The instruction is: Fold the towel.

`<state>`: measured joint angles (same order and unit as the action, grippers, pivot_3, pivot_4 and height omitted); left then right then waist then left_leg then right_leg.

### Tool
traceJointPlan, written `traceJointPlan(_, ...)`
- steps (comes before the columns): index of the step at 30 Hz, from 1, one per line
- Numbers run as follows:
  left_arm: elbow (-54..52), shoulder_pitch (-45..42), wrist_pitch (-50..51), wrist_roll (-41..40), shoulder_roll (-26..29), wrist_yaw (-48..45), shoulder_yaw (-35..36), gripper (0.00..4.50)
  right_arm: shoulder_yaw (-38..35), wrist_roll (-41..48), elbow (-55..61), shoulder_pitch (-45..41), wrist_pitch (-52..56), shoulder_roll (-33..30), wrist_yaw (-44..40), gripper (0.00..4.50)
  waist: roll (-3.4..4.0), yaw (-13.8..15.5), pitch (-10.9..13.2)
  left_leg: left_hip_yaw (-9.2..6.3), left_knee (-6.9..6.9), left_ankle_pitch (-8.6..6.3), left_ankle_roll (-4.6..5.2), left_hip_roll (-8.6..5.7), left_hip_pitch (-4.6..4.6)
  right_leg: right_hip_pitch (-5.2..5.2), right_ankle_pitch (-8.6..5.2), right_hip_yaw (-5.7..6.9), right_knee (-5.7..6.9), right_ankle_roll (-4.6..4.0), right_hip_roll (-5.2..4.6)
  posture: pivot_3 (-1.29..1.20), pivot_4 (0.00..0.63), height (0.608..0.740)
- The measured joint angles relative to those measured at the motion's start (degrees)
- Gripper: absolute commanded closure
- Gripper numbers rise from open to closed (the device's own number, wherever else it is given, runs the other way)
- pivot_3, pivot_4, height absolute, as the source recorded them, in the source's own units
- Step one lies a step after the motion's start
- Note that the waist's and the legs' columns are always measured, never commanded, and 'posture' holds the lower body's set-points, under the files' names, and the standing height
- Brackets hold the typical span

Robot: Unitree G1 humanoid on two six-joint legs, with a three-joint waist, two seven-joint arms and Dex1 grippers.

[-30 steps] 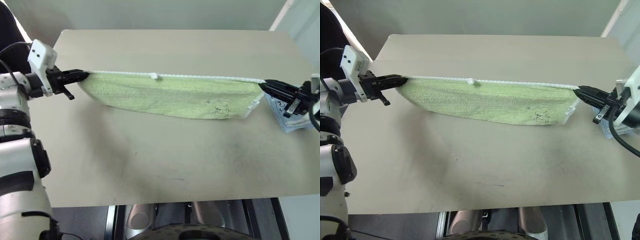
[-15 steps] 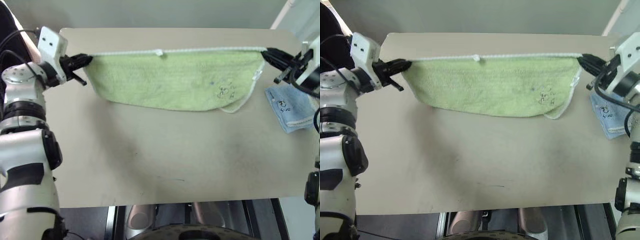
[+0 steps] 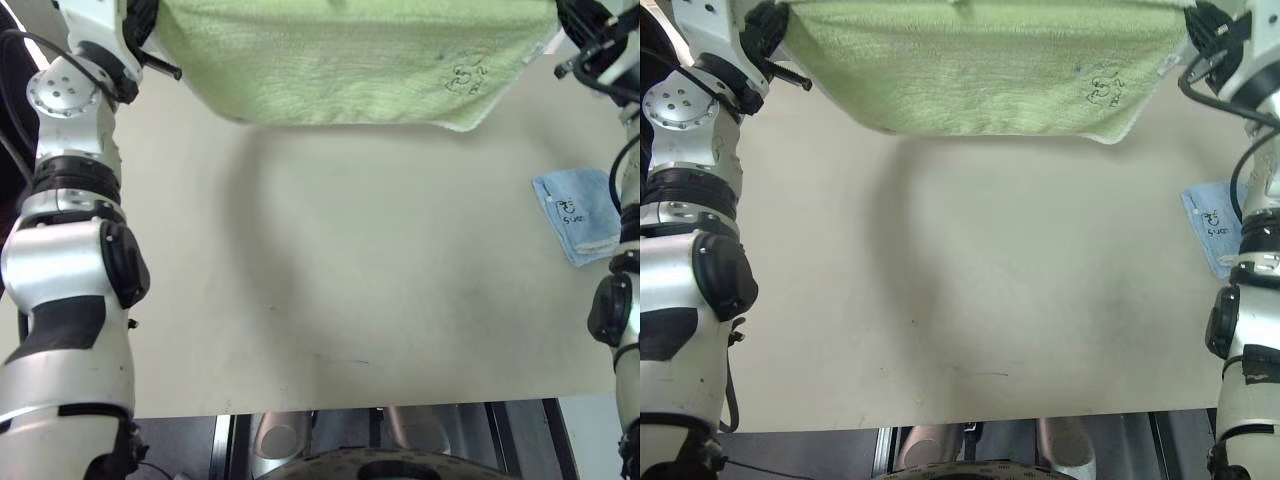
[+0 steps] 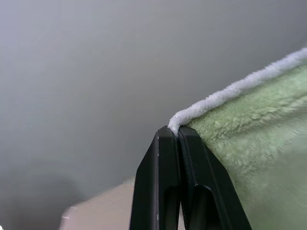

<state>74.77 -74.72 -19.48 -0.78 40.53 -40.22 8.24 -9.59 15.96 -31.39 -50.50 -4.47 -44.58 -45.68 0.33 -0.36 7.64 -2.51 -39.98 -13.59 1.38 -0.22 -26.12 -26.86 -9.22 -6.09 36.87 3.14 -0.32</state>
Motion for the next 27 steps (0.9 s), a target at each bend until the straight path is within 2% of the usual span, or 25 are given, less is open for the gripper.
traceJointPlan(5, 0.11, 5.58, 4.72, -0.22, 3.16, -17.2, -0.43, 4.46, -3.49, 7.29, 14.96, 16.23, 10.52, -1.38, -3.93, 4.5, 0.08, -0.1, 0.04, 0.12, -0.08, 0.01, -0.41, 0.01, -0.21, -0.25, -0.14, -0.09, 0.05, 0.11, 0.01, 0.0, 0.15, 0.728)
traceJointPlan(9, -0.28, 9.3, 12.33, 0.23, 6.55, -30.22, -2.59, 4.46, -8.43, 13.78, 31.37, 31.69, 19.08, -5.98, -8.26, 4.5, 0.01, -0.1, 0.01, 0.11, -0.09, -0.07, -0.52, 0.09, -0.25, -0.22, -0.29, -0.02, 0.03, 0.06, 0.05, 0.0, 0.15, 0.728)
traceJointPlan(13, -1.42, 11.51, 15.46, 1.88, 7.86, -34.55, -5.0, 4.46, -12.12, 18.15, 40.15, 41.66, 25.56, -7.78, -10.7, 4.5, 0.0, 0.03, 0.0, 0.1, -0.17, -0.47, 0.15, 0.03, -0.13, -0.05, -0.47, -0.06, 0.03, -0.28, -0.02, 0.0, 0.15, 0.728)
traceJointPlan(15, -2.23, 12.27, 17.27, 2.75, 8.43, -35.41, -6.35, 4.46, -13.27, 19.28, 44.35, 47.06, 29.11, -9.85, -11.96, 4.5, -0.04, 0.19, -0.01, 0.11, -0.19, -0.5, 0.17, 0.01, 0.04, 0.11, -0.46, -0.04, 0.03, -0.34, -0.06, 0.0, 0.15, 0.728)
traceJointPlan(19, -4.61, 15.56, 17.35, 4.84, 9.58, -36.76, -9.75, 4.46, -14.59, 18.61, 50.58, 58.54, 29.56, -11.85, -15.91, 4.5, -0.07, 0.26, -0.03, 0.02, -0.23, -0.43, 0.22, -0.04, 0.37, 0.4, -0.35, -0.13, 0.06, -0.39, -0.01, 0.0, 0.15, 0.728)
traceJointPlan(27, -7.56, 22.46, 15.19, 4.84, 11.54, -38.31, -11.62, 4.46, -18.92, 18.68, 56.79, 68.62, 29.15, -11.94, -20.02, 4.5, -0.11, 0.04, -0.06, -0.03, -0.21, -0.16, 0.21, -0.06, 0.49, 0.44, -0.1, -0.16, 0.11, -0.51, 0.07, 0.0, 0.15, 0.728)
